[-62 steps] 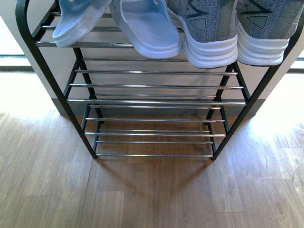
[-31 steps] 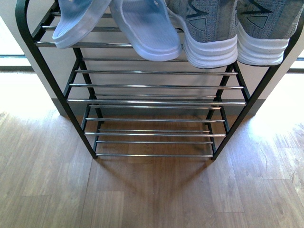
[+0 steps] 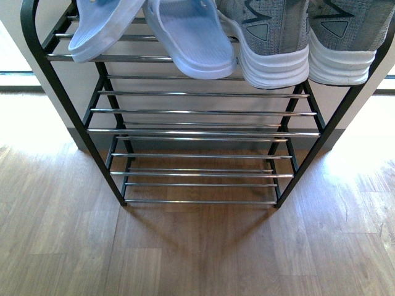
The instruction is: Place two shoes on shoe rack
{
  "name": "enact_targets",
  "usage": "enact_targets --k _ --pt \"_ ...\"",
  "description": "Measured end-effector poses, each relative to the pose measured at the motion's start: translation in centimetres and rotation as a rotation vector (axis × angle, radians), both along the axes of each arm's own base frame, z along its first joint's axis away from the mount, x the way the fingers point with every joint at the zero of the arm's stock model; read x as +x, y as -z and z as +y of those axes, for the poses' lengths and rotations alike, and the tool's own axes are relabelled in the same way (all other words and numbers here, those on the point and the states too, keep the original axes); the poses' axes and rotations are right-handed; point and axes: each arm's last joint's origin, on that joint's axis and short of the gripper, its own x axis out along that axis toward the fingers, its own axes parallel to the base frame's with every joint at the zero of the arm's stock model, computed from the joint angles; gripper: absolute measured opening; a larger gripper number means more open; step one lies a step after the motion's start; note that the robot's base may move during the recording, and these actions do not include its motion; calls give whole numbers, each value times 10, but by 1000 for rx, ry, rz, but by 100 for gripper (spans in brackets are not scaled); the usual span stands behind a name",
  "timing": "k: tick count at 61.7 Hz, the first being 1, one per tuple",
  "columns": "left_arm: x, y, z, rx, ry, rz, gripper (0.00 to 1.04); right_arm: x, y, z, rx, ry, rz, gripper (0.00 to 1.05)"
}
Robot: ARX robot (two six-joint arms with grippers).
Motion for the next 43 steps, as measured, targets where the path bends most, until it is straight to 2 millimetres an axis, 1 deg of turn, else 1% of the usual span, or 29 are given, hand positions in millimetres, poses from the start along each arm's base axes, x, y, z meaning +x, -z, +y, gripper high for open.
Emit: enact_targets --k 3,5,8,12,19,31,39,43 --pt "-16 6 9 -3 -28 3 95 0 0 0 0 0 0 96" --pt "-22 9 13 -5 -35 9 95 0 0 0 0 0 1 96" --pt "-32 15 19 -9 -45 20 95 0 0 0 0 0 0 96" --pt "-39 20 24 -10 -51 30 95 0 0 0 0 0 0 96" --pt "-40 22 28 -17 -37 38 95 0 0 0 0 0 1 96" --pt "-37 28 24 -12 -29 44 95 0 0 0 0 0 0 96" --pt "-46 43 27 -3 -60 73 95 0 0 0 0 0 1 96" --pt "-51 42 31 0 -90 63 95 0 0 0 0 0 1 96"
